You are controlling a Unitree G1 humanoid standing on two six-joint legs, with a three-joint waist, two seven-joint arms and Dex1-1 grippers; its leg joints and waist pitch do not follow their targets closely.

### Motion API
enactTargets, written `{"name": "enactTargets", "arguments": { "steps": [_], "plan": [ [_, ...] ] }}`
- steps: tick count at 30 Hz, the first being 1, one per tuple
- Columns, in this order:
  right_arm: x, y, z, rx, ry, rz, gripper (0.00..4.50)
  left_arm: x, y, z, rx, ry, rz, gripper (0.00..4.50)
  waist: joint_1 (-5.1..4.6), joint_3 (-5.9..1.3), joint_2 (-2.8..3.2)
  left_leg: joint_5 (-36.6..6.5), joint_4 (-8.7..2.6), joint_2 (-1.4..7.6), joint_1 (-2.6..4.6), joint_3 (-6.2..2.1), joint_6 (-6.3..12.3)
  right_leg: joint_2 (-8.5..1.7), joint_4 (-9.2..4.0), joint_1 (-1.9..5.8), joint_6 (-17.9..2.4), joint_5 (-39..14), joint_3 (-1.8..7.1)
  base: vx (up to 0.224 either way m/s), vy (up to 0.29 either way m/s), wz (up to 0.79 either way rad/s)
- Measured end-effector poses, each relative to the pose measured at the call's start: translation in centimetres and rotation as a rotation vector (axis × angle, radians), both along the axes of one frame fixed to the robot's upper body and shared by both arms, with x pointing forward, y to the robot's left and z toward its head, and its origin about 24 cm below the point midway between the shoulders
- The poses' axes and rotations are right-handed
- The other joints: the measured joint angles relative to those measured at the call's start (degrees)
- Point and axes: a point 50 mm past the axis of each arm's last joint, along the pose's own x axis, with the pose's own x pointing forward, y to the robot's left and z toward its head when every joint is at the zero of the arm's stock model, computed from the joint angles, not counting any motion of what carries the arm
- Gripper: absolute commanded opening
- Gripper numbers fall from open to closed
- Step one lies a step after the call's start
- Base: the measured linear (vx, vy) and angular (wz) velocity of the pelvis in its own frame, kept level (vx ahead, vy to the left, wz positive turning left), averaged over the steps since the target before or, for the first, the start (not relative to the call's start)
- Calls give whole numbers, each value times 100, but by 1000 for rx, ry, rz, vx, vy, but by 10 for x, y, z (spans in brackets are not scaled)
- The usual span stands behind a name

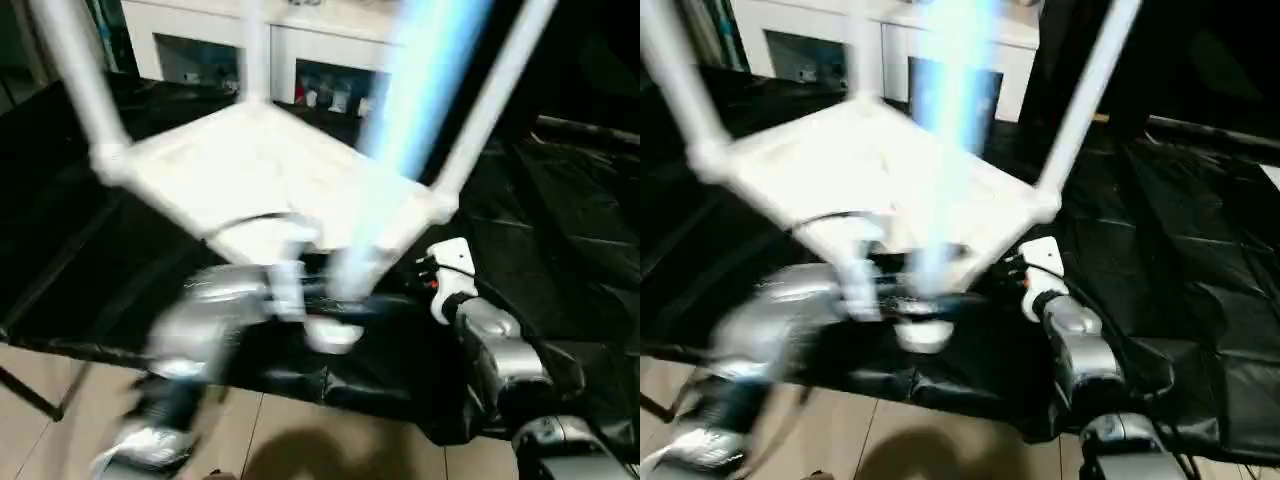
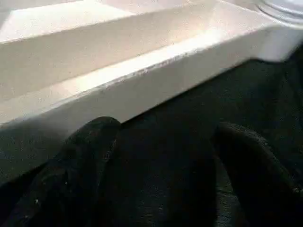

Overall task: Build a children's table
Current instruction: Rotate table base

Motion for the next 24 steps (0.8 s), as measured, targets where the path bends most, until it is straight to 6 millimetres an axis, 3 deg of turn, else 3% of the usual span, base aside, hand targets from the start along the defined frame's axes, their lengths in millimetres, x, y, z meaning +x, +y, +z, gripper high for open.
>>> {"name": "enactTargets", "arguments": {
  "steps": [4,9,19,24],
  "plan": [
    [1,0,1,-11,-12,-6,384,3,-18,-6,59,-60,-4,446,-7,-2,5,0,2,-2,-1,2,0,-2,0,0,0,0,3,0,0,0],
    [1,-1,2,-8,-25,4,384,6,-22,-20,131,-77,20,446,-9,-3,16,0,2,-2,0,1,1,-1,1,0,0,1,3,0,0,0],
    [-1,-8,4,0,-50,46,384,36,-26,-24,251,-249,287,446,58,1,89,0,10,-3,2,0,2,-5,1,3,-1,25,3,0,0,0],
    [-6,-27,11,13,-73,81,384,23,-21,-16,113,-209,136,446,156,1,102,0,7,-4,-3,1,2,-12,-3,2,-1,26,-2,0,0,0]
  ]
}}
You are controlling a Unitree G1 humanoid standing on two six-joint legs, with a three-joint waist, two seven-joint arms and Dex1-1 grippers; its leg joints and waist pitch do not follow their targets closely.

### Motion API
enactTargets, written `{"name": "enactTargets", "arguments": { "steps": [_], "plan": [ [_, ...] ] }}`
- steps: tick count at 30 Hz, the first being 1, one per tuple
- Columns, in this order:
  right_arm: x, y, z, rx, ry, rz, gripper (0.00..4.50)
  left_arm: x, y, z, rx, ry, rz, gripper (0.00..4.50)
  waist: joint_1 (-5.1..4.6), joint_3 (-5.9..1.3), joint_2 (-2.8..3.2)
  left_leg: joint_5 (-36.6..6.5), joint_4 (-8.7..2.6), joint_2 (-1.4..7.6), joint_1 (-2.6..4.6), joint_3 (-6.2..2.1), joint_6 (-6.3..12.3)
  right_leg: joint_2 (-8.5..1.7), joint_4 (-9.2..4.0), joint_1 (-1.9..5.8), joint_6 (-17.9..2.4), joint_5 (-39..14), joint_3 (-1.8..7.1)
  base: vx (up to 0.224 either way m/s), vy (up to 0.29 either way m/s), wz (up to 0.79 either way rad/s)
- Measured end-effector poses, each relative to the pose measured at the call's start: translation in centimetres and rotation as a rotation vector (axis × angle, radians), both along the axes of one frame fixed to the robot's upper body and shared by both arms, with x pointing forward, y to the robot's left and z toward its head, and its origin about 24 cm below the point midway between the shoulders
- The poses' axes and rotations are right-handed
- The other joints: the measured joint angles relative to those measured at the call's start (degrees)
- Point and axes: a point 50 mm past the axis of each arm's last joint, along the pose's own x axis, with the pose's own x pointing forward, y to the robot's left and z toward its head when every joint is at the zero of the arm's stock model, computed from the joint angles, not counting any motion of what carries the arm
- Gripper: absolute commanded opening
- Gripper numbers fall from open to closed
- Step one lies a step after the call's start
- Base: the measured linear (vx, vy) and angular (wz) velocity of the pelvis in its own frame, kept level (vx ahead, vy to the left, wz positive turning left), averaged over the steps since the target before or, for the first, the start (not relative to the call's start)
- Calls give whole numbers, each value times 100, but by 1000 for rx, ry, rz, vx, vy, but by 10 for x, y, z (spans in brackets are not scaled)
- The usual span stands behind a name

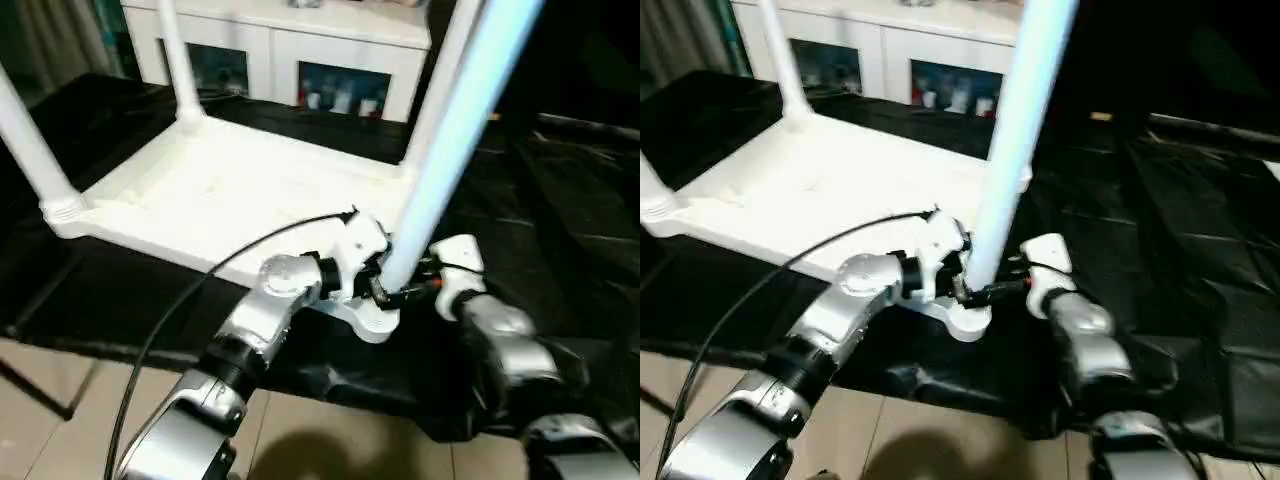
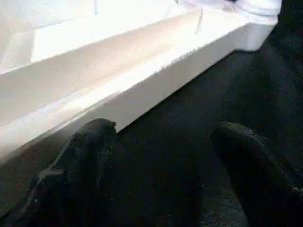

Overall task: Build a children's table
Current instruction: Rotate table base

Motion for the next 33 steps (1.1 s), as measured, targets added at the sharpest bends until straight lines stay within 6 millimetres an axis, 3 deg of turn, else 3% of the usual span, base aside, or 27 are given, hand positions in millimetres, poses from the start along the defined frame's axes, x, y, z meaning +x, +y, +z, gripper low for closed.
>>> {"name": "enactTargets", "arguments": {
  "steps": [6,11,12,16,20,27,33],
  "plan": [
    [-13,-15,14,-3,-28,188,384,-10,26,-2,80,30,-170,446,25,-2,17,3,-1,0,3,1,7,0,-4,4,1,-1,-2,0,0,0],
    [-27,-31,15,-45,22,289,384,-10,55,-11,181,89,-202,446,15,1,29,3,0,0,2,1,7,0,-5,3,1,-1,-1,0,0,0],
    [-31,-34,16,-63,33,320,384,-8,59,-11,212,83,-209,418,19,2,32,3,-1,-1,2,0,7,0,-5,3,1,-1,-2,0,0,0],
    [-46,-41,17,-116,94,424,384,15,90,-5,398,26,-117,407,27,2,33,3,-6,0,4,-4,7,-1,-5,6,3,0,-10,0,0,0],
    [-52,-39,18,-126,117,476,384,27,95,1,514,-70,-100,370,62,-1,40,3,-3,-3,4,-4,7,-7,-10,6,3,1,-9,0,0,0],
    [-61,-39,23,-164,148,541,384,27,95,-10,627,-48,-194,317,114,4,79,3,-2,-1,3,-8,7,-7,-17,4,3,1,-22,0,0,0],
    [-69,-39,33,-183,168,608,384,31,93,-11,692,-74,-228,270,183,-7,157,3,3,-2,5,-9,7,-11,-17,9,2,2,-23,0,0,0]
  ]
}}
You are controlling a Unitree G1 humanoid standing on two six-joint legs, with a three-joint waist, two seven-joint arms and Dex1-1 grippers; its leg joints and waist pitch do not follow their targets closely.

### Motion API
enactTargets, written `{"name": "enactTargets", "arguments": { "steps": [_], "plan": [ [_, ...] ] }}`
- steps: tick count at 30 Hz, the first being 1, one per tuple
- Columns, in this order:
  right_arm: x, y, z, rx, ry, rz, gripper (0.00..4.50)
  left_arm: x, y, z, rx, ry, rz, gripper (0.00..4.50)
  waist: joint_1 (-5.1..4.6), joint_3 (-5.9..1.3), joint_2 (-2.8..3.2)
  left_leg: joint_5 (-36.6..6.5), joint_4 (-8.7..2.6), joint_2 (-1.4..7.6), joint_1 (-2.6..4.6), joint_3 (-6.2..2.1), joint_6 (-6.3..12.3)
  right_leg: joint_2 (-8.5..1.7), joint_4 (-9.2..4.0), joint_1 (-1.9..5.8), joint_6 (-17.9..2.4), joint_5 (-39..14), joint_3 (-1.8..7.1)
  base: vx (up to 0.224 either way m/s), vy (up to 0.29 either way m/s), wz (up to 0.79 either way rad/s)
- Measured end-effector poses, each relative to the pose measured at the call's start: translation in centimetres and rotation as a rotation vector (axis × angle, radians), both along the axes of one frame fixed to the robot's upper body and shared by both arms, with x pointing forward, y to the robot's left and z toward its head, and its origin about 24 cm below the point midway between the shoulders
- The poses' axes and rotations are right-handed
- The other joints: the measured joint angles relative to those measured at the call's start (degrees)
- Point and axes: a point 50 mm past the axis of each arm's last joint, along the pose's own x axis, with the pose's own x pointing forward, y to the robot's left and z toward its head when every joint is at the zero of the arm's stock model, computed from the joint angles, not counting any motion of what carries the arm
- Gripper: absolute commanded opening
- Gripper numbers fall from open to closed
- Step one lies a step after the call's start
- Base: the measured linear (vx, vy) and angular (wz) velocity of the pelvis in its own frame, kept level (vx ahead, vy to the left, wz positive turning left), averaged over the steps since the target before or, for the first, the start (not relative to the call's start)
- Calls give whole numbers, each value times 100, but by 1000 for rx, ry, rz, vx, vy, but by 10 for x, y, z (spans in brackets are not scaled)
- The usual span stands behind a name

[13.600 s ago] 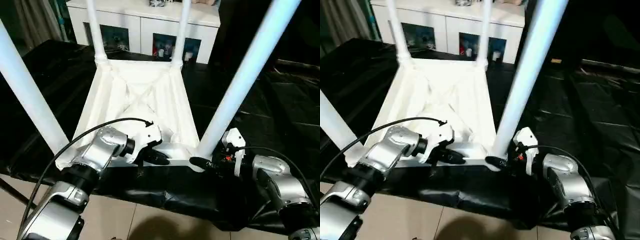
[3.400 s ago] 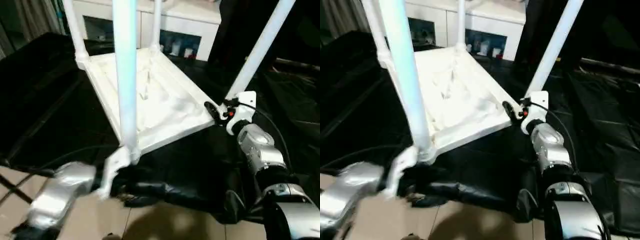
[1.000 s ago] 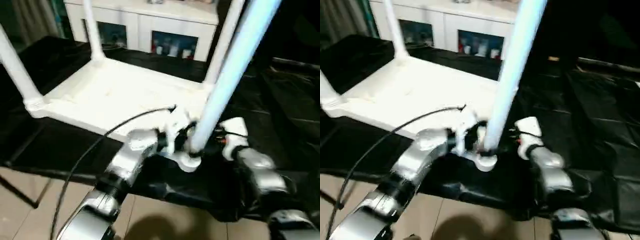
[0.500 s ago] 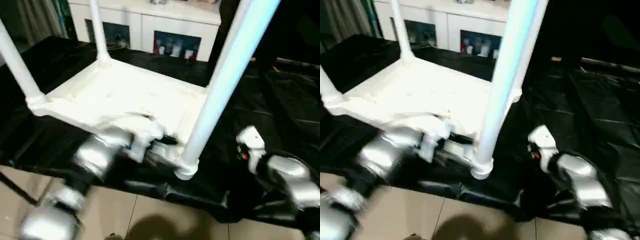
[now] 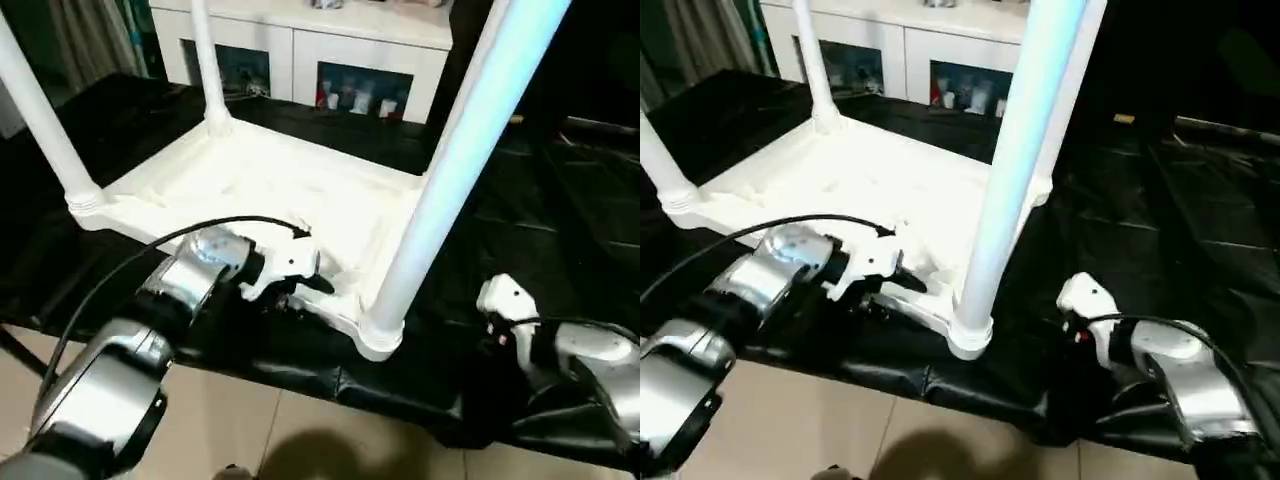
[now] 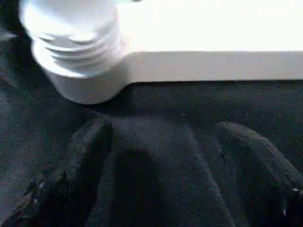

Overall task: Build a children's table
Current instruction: Rotate table base

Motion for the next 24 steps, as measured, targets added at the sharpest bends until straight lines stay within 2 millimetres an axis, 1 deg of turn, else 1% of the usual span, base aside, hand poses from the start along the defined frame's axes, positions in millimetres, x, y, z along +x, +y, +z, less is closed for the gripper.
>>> {"name": "enactTargets", "arguments": {
  "steps": [4,5,7,11,16,19,21,24],
  "plan": [
    [-9,2,10,3,28,46,384,5,5,-2,65,0,9,230,60,3,109,0,1,1,3,-7,0,2,0,5,-2,2,-7,0,0,0],
    [-11,3,12,5,32,59,384,6,7,-1,74,-1,14,230,71,1,125,0,-2,1,3,-7,0,2,0,6,-2,2,-7,0,0,0],
    [-11,5,15,3,33,71,384,8,8,1,89,-6,18,204,79,-4,141,0,-2,1,-1,-7,0,2,1,6,-2,2,-8,0,0,0],
    [-12,5,15,2,40,67,384,8,9,-4,113,2,26,174,75,-5,144,0,1,0,-2,-7,0,-1,0,7,-2,2,-8,0,0,0],
    [-10,5,16,-3,34,53,384,12,11,-14,164,-6,129,138,71,-5,144,0,1,0,-5,-7,0,-1,-1,7,-1,1,-8,0,0,0],
    [-7,5,18,-6,17,43,384,13,9,-15,187,14,156,110,67,-5,143,0,1,-2,-5,-6,0,-2,-1,11,-2,2,-6,0,0,0],
    [-4,7,21,-2,-4,37,384,13,8,-15,186,30,171,108,50,-4,142,0,1,-2,0,-5,0,-2,-1,19,-1,2,-5,0,0,0],
    [5,9,22,-9,-51,-5,384,13,5,-17,155,100,249,98,4,-2,135,0,0,-2,10,-3,0,-3,0,21,0,3,-6,0,0,0]
  ]
}}
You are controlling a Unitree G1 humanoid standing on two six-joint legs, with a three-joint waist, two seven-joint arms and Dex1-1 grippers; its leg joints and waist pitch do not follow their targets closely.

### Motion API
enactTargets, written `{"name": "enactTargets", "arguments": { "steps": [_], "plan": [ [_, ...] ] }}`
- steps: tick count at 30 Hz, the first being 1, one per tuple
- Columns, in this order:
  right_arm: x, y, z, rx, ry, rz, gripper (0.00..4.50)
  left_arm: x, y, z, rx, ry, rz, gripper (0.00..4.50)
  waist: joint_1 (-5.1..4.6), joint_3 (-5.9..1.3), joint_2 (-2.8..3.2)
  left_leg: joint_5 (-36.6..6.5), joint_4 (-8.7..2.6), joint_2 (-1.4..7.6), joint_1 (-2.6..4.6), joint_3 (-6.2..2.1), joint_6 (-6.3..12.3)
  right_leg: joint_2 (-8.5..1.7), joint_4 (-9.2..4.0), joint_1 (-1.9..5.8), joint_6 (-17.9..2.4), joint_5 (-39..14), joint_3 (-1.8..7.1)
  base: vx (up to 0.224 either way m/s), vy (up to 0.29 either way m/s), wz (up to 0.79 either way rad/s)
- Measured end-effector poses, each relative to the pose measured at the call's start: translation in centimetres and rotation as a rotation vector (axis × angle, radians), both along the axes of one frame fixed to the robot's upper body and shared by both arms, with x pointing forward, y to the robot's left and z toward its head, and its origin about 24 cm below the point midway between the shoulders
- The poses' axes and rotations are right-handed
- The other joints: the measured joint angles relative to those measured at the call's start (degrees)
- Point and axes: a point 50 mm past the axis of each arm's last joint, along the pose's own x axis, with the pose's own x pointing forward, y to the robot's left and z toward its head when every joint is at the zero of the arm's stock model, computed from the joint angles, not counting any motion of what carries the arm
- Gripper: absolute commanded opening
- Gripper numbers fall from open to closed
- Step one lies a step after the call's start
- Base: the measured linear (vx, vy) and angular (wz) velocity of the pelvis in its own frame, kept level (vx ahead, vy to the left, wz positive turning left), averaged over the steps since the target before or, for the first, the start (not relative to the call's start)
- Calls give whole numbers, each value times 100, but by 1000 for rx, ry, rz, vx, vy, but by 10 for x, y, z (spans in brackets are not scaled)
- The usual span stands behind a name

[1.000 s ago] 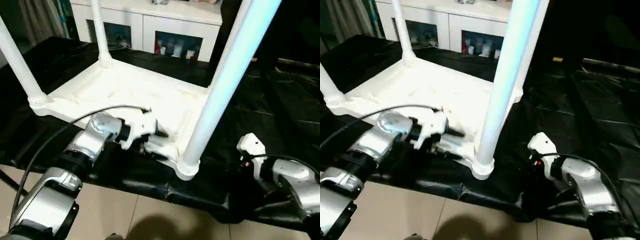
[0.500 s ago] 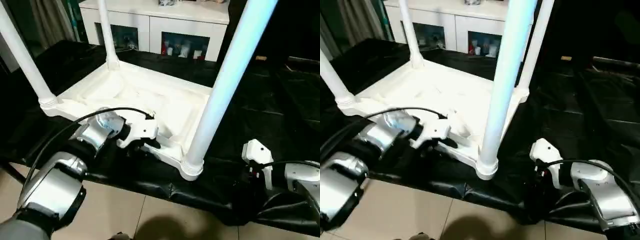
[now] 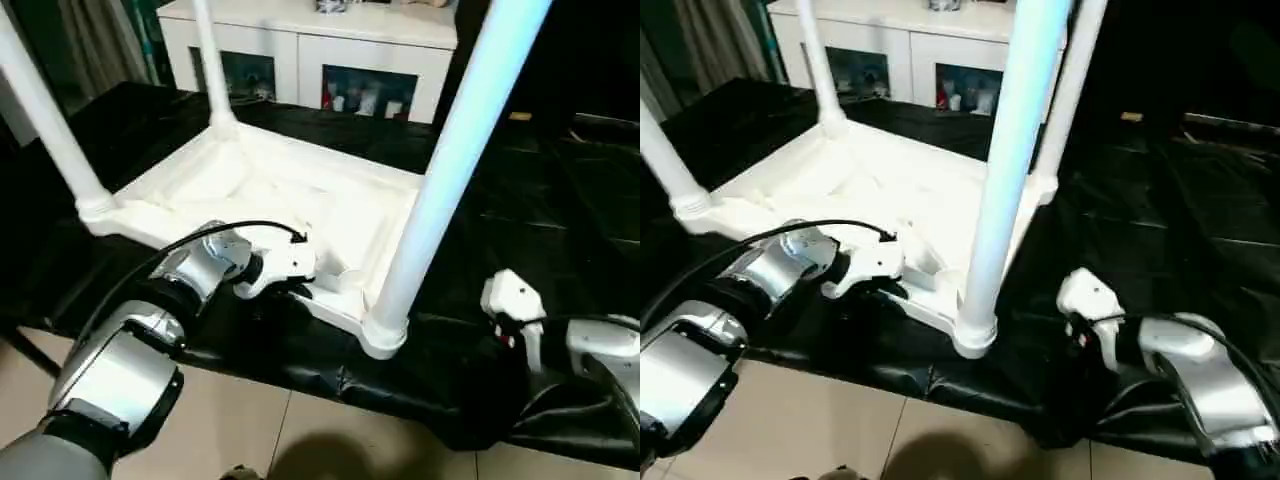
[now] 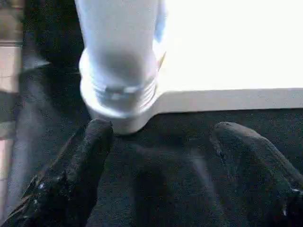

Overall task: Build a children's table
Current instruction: Rotate table base

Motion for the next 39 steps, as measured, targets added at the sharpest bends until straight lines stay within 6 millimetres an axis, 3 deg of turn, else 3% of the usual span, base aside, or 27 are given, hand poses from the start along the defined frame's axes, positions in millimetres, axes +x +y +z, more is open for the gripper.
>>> {"name": "enactTargets", "arguments": {
  "steps": [4,8,14,20,23,29,33,34,39],
  "plan": [
    [17,-1,-8,-11,-37,-145,384,-1,2,-3,-79,74,156,81,-119,-4,-2,0,-5,-2,14,0,0,0,1,1,0,1,1,0,0,0],
    [22,4,-17,18,-35,-227,384,-6,1,-6,-135,104,254,75,-149,-9,6,0,-20,-3,22,5,0,0,-6,1,4,-2,2,0,0,0],
    [24,4,-22,21,-31,-256,384,-13,-5,-9,-206,87,262,73,-165,-16,-2,0,-19,-5,22,8,0,-2,-15,6,15,-9,4,0,0,0],
    [24,3,-25,25,-27,-225,384,-24,0,-10,-258,-5,168,73,-177,-18,-104,0,-32,-2,12,7,0,-1,-17,0,44,-28,-1,0,0,0],
    [22,0,-26,15,-19,-189,384,-29,1,-10,-278,-22,100,71,-132,-25,-154,-1,-30,1,-7,5,2,-2,-27,-2,39,-29,-7,0,0,0],
    [22,3,-21,14,-31,-115,384,-30,-4,-7,-258,-14,-20,71,47,-16,-182,9,-20,2,-25,19,28,-13,-49,-6,34,-26,-10,0,0,0],
    [21,4,-21,11,-30,-77,384,-29,-3,-6,-241,-25,-61,71,82,-14,-200,9,-21,2,-25,18,27,-13,-50,-3,33,-26,-11,0,0,0],
    [21,5,-21,10,-30,-71,384,-28,-3,-5,-235,-19,-69,127,85,-12,-204,9,-22,2,-25,17,27,-13,-48,-3,34,-26,-12,0,0,0],
    [20,6,-20,13,-39,-50,384,-28,-9,0,-227,-14,-150,152,95,-8,-210,9,-21,2,-27,17,27,-13,-46,-1,33,-25,-11,0,0,0]
  ]
}}
